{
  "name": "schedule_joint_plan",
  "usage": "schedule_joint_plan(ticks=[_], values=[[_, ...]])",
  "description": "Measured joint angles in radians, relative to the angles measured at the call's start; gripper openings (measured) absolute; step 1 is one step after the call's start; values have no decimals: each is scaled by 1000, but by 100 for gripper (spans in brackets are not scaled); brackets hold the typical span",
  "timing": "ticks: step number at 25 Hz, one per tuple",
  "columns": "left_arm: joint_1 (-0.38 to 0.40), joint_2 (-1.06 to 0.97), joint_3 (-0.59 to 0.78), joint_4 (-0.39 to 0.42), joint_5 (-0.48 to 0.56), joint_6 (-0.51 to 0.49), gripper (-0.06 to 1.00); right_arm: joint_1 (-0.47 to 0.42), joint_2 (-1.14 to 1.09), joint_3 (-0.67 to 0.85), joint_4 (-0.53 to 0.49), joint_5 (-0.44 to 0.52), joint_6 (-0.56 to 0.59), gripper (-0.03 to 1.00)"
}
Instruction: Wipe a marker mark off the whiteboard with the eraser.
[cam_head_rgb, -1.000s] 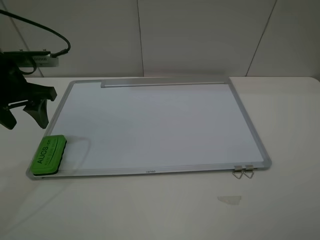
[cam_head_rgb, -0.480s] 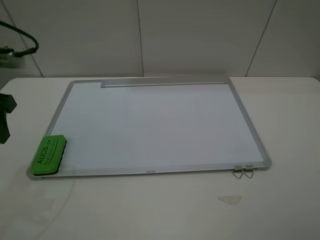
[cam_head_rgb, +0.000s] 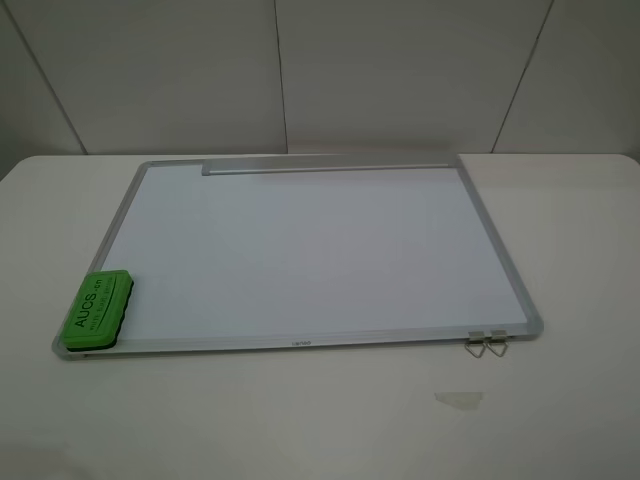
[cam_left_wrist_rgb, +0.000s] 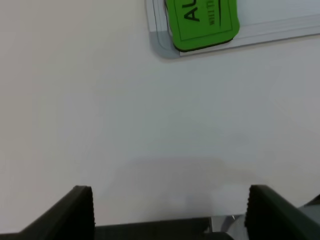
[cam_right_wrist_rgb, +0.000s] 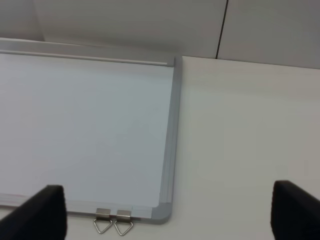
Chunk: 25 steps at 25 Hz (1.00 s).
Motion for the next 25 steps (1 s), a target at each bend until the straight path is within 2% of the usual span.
schedule_joint_plan(ticks=[4, 8, 13, 18, 25], values=[[0, -138, 71, -40, -35, 21, 64, 0, 0, 0, 0, 0, 0, 82], [0, -223, 85, -102, -65, 50, 64, 0, 0, 0, 0, 0, 0, 82], [0, -247, 85, -108, -70, 64, 64, 0, 0, 0, 0, 0, 0, 82], [2, -247, 85, -93, -71, 23, 64, 0, 0, 0, 0, 0, 0, 82], [109, -249, 85, -81, -71, 3, 64, 0, 0, 0, 0, 0, 0, 82]])
